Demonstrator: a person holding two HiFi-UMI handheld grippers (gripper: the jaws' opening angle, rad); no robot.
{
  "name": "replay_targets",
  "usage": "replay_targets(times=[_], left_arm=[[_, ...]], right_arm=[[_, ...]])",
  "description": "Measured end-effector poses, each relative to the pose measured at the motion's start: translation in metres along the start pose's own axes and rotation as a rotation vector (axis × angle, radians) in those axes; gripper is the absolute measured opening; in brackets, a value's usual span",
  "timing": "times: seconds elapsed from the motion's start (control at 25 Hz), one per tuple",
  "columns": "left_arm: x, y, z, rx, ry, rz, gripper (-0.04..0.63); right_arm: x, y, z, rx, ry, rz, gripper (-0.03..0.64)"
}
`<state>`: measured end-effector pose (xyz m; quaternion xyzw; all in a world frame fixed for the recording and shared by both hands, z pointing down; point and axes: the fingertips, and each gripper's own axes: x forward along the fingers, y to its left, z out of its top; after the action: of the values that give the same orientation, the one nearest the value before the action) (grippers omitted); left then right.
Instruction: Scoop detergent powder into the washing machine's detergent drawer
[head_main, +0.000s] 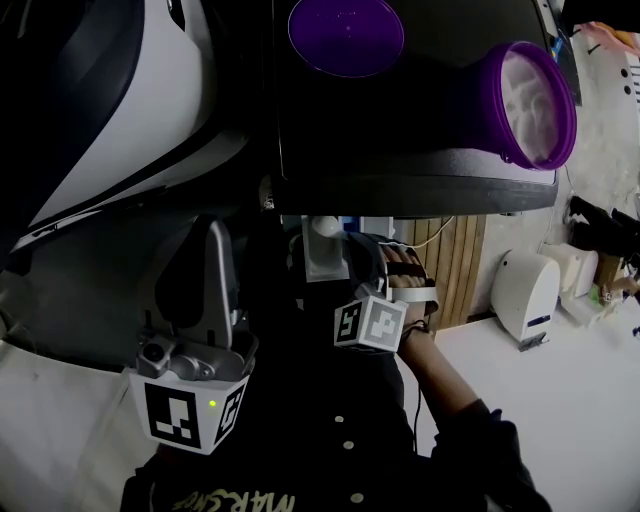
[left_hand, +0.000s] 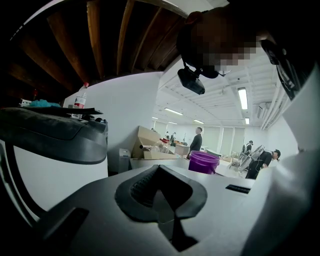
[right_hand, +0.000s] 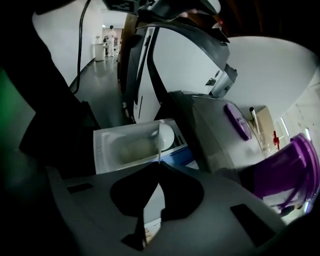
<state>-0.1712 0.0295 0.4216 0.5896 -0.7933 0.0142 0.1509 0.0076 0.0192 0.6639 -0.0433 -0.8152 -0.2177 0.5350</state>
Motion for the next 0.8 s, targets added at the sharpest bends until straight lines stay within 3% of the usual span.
replay_targets(times=[0.16, 0.36, 0.8], left_arm=[[0.0, -0.001, -0.006, -0.003, 0.009, -0.007, 0.014], [0.0, -0.002, -0.013, -0.009, 0.02, -0.014, 0.014], [-0.003, -0.004, -0.015, -0.009, 0.024, -0.018, 0.014]], right_arm=[[0.0, -0.002, 0.003, -0.116, -0.038, -0.102, 0.032], [-0.002, -0.005, 0.006, -0.186, -0.09, -0.179, 0.032], [-0.003, -0.005, 0.008, -0.221, -0.106, -0.18, 0.032]])
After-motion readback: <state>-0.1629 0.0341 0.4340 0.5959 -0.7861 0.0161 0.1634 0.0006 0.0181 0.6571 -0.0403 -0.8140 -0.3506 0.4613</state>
